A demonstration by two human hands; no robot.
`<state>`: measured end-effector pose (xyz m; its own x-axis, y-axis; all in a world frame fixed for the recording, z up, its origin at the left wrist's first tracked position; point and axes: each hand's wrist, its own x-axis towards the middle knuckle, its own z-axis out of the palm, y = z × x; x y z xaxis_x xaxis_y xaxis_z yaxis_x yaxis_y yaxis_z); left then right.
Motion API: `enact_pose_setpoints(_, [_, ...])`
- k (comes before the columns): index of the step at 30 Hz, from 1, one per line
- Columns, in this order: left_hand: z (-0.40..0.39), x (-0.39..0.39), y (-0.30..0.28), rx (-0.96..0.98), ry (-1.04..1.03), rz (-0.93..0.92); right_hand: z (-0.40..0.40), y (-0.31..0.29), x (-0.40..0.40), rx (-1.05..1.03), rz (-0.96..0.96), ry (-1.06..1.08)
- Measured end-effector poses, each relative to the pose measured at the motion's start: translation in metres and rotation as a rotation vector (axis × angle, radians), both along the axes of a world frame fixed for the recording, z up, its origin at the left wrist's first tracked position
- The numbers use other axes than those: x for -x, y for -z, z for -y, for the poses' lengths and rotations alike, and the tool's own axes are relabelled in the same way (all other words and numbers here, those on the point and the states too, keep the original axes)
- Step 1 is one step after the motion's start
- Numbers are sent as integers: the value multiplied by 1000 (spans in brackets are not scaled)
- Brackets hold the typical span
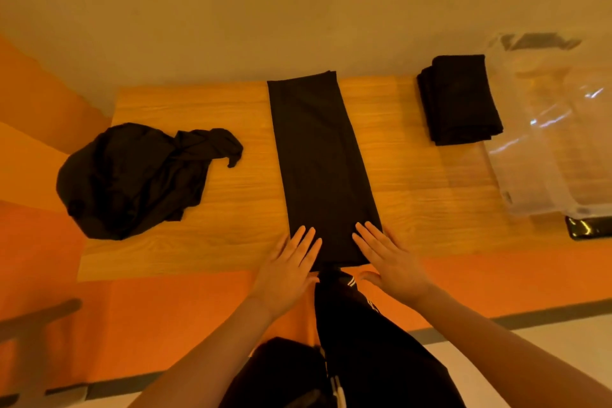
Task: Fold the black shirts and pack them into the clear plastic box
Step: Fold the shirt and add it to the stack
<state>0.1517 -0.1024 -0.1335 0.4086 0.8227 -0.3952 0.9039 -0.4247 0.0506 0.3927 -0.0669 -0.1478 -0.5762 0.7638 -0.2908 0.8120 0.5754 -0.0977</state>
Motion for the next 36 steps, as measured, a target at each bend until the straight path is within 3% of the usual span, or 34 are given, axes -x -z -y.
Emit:
enact_pose_setpoints(4, [16, 2, -8, -38, 45, -10, 19, -4, 6, -229, -111, -85])
enact_pose_setpoints(6, [13, 2, -12, -8, 33, 73, 15, -10, 9, -241, -209, -45])
enact_pose_setpoints(9, [7, 5, -27, 77, -196, 370, 9, -29, 15, -51, -376, 101])
enact_pose_setpoints(13, [-11, 8, -57, 275, -608, 784, -11, -63, 15, 361, -550, 529])
enact_pose_setpoints(21, [-43, 15, -88, 350, -952, 1101, -46, -106, 29, 588, -1056, 784])
enact_pose_setpoints(24, [-53, 15, -90, 396, -1107, 1229, -55, -99, 33, 782, -1197, 826])
enact_pose_setpoints(27, [-66, 17, -85, 409, -1196, 1257, -57, -89, 38, 977, -1102, 712])
enact_pose_setpoints(30, [-81, 21, -83, 402, -1184, 1212, -65, -82, 53, 816, -757, 598])
enact_pose_setpoints(36, [-125, 42, -81, 339, -1142, 1115, -129, -81, 58, 789, -976, 893])
